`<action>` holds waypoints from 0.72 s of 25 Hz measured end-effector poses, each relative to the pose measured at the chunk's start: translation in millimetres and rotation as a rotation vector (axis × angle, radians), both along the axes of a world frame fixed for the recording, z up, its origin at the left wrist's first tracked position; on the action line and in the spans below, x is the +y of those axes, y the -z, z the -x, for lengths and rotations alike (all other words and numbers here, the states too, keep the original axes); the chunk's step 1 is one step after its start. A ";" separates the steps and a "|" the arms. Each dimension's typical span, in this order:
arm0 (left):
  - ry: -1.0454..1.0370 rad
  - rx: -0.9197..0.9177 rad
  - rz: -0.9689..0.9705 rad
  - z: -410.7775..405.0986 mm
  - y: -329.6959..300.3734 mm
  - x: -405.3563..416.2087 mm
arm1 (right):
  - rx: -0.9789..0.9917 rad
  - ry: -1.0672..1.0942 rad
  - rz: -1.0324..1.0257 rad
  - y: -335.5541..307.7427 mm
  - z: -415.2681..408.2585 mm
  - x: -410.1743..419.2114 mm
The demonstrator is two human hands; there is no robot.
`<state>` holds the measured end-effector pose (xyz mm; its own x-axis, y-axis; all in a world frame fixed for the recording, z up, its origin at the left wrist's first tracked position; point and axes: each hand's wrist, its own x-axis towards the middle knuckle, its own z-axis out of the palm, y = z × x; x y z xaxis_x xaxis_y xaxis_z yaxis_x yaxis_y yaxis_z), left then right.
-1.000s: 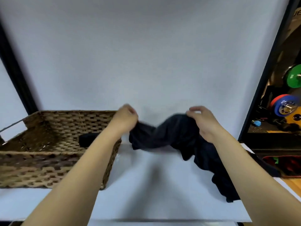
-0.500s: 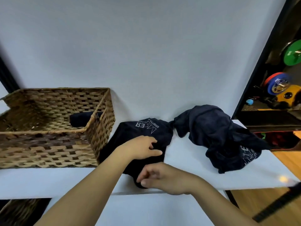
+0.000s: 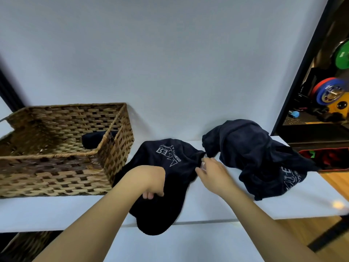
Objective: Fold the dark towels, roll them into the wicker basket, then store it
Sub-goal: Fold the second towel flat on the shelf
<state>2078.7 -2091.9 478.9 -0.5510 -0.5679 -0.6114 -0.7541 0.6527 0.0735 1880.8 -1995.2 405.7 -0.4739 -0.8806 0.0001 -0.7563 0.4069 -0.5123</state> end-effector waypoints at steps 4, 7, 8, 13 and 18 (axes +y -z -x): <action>0.058 0.435 0.336 33.7 8.5 4.0 | -0.396 0.238 0.217 -7.5 5.1 -22.9; -0.059 0.594 0.308 61.8 30.3 6.7 | -0.341 0.264 0.219 -12.1 4.5 -31.9; -0.086 0.568 0.316 68.2 38.3 6.6 | -0.352 0.273 0.228 -12.9 4.8 -32.2; -0.167 0.575 0.370 79.9 48.0 -3.5 | -0.468 0.265 0.375 -4.2 12.1 -18.5; -0.152 0.557 0.306 76.3 51.2 -5.5 | -0.459 0.253 0.398 1.2 10.5 -11.9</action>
